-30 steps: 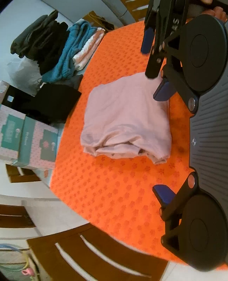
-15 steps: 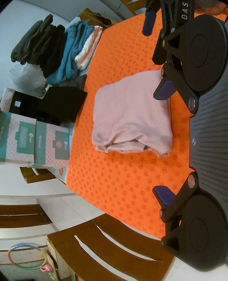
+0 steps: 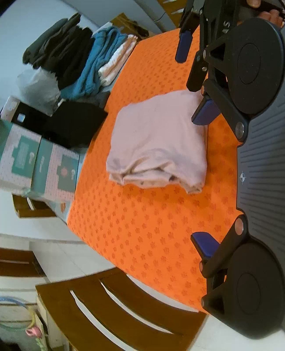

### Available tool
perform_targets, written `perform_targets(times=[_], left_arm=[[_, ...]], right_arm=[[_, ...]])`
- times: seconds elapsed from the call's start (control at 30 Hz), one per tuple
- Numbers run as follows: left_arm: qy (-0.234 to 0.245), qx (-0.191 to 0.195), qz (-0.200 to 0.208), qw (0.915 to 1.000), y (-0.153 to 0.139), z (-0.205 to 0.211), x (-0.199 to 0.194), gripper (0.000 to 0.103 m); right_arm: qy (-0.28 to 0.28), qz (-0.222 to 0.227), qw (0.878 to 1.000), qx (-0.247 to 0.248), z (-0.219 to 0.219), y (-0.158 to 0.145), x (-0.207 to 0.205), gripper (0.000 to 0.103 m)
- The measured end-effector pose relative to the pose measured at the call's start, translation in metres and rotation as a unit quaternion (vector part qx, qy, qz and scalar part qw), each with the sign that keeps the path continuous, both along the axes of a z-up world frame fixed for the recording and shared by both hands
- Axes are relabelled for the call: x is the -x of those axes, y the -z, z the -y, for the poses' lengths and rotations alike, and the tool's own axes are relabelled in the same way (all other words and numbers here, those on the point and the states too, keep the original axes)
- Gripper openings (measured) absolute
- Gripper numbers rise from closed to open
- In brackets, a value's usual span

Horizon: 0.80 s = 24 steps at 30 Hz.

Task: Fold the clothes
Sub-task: 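Grasp the pink sweater edge with the right tool and lift it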

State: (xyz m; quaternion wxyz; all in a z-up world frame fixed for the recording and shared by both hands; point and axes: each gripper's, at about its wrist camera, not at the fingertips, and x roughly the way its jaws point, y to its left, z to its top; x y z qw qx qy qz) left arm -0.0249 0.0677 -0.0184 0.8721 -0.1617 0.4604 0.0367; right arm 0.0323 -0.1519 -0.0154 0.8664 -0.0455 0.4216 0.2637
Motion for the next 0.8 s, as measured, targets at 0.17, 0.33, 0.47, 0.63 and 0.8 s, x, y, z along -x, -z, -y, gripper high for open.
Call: perform_targets(times=[0.17, 0.33, 0.47, 0.63, 0.8], left_arm=[[-0.03, 0.007, 0.003, 0.9995, 0.002, -0.017, 0.003, 0.101], [-0.056, 0.009, -0.001, 0.9984, 0.006, -0.03, 0.006, 0.097], [-0.072, 0.015, -0.009, 0.9972, 0.011, -0.04, 0.008, 0.093], [-0.089, 0.021, -0.014, 0.9957, 0.016, -0.049, 0.008, 0.091], [-0.098, 0.021, -0.024, 0.9946, 0.022, -0.055, 0.003, 0.091]], right_arm=[[-0.032, -0.015, 0.999, 0.003, -0.024, 0.007, -0.021, 0.073], [-0.068, -0.014, 0.998, 0.006, -0.061, 0.01, -0.042, 0.067], [-0.09, -0.02, 0.996, 0.013, -0.091, 0.019, -0.059, 0.065], [-0.108, -0.032, 0.993, 0.035, -0.119, 0.037, -0.075, 0.044], [-0.109, -0.043, 0.992, 0.04, -0.116, 0.045, -0.084, 0.013]])
